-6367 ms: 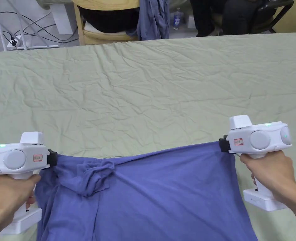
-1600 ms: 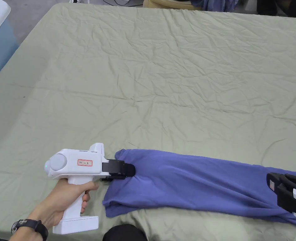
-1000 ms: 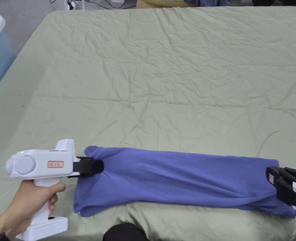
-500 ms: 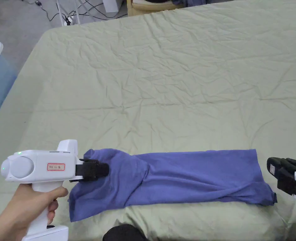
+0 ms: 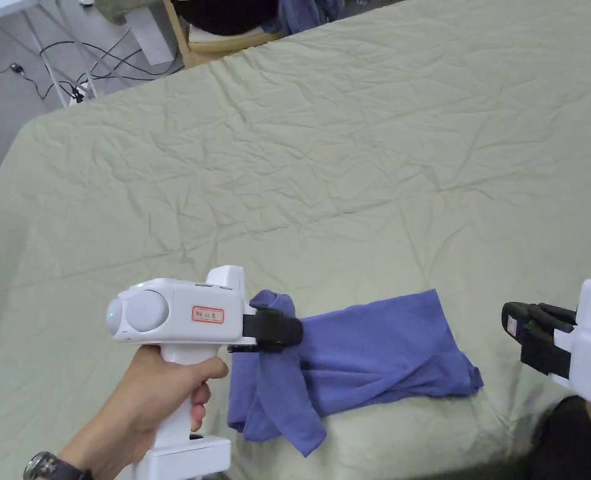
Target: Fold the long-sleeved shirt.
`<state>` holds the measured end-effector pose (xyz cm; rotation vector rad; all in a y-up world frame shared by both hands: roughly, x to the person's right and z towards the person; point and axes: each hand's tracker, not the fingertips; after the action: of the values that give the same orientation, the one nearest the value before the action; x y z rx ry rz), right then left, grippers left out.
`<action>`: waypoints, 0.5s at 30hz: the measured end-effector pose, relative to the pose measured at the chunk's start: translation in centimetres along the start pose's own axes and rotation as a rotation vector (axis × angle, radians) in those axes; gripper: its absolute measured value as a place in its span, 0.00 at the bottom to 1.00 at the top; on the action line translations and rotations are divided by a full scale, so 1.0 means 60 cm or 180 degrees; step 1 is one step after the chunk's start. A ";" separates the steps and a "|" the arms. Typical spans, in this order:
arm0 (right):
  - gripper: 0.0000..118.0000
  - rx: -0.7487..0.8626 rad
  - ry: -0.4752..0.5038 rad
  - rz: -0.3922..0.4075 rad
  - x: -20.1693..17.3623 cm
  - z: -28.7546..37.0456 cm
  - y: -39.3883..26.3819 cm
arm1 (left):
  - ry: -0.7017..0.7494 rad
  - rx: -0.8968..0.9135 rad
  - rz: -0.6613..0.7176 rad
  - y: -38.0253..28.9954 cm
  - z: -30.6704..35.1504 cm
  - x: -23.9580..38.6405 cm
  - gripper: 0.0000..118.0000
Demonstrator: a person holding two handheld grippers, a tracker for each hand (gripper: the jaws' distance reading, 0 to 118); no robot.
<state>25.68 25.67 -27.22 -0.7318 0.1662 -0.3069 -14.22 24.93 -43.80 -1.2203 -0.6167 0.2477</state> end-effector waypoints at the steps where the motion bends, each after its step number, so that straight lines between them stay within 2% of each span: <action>1: 0.01 0.0016 -0.0011 -0.0034 0.008 0.002 0.000 | -0.0003 -0.0047 -0.0035 0.009 -0.019 0.017 0.10; 3: 0.01 0.0028 -0.0040 -0.0091 0.022 0.004 0.001 | 0.0011 -0.0151 -0.0158 0.027 -0.056 0.045 0.10; 12: 0.01 0.0039 -0.0125 -0.0237 0.055 0.002 0.000 | -0.0052 -0.0410 -0.0165 0.078 -0.202 0.117 0.10; 15: 0.01 0.0014 -0.0140 -0.0255 0.063 -0.002 -0.002 | 0.0148 -0.0533 -0.0311 0.078 -0.238 0.128 0.10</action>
<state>29.17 24.29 -27.39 -0.7416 0.0947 -0.3671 0.78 18.90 -48.70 -1.3489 -0.6648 0.0865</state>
